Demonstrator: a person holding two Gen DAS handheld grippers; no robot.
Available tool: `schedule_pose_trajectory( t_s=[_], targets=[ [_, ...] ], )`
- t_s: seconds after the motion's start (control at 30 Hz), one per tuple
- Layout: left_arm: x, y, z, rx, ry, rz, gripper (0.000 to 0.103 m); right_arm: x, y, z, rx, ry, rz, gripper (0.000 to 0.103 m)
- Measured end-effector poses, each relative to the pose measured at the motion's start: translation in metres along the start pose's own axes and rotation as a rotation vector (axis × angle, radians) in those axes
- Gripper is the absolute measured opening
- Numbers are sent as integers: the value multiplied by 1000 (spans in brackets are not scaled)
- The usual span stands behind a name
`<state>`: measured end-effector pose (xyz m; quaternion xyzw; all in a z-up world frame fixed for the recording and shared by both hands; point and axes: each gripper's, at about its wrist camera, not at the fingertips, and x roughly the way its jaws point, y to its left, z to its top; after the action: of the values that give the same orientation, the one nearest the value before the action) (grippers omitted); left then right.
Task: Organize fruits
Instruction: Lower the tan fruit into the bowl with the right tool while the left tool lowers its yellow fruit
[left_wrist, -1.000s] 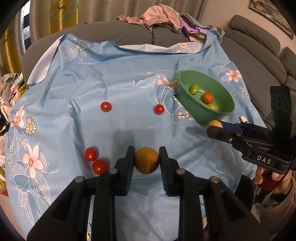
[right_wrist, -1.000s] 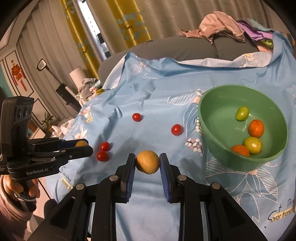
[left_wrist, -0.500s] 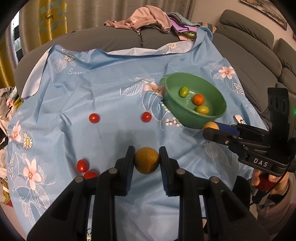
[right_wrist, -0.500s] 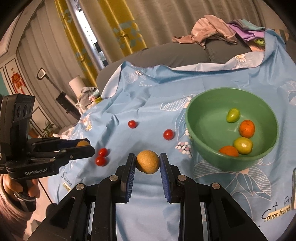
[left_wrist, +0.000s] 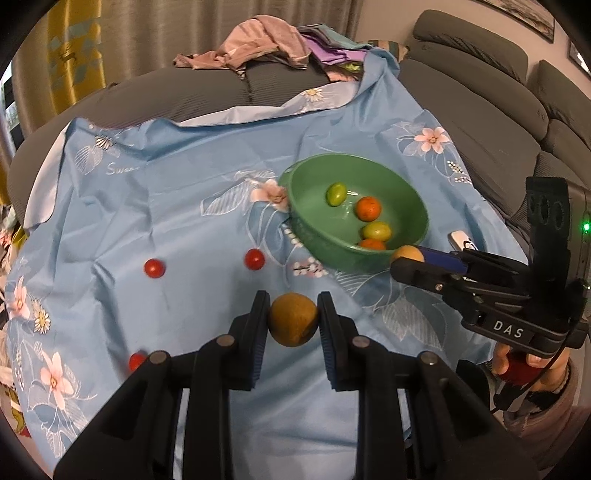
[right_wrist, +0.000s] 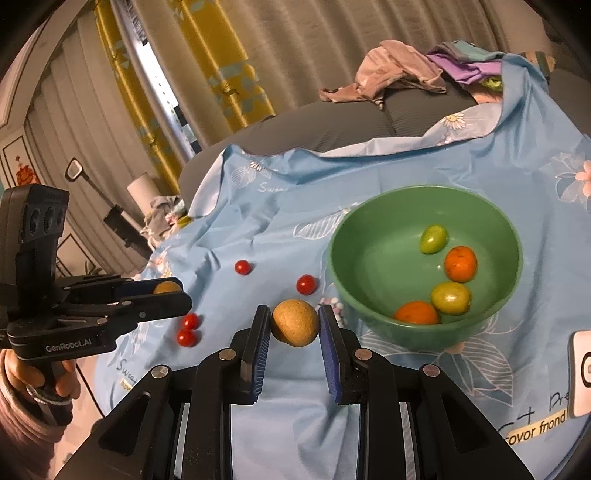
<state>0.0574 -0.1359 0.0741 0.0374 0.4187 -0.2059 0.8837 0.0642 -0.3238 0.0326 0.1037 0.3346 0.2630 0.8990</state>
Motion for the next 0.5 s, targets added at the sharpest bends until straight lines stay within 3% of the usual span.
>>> schedule_pose_trajectory(
  t_s=[0.5],
  targets=[
    [25,-28,32,58,-7,-61,26,-14,-34,10,47,-44,-50,28]
  ],
)
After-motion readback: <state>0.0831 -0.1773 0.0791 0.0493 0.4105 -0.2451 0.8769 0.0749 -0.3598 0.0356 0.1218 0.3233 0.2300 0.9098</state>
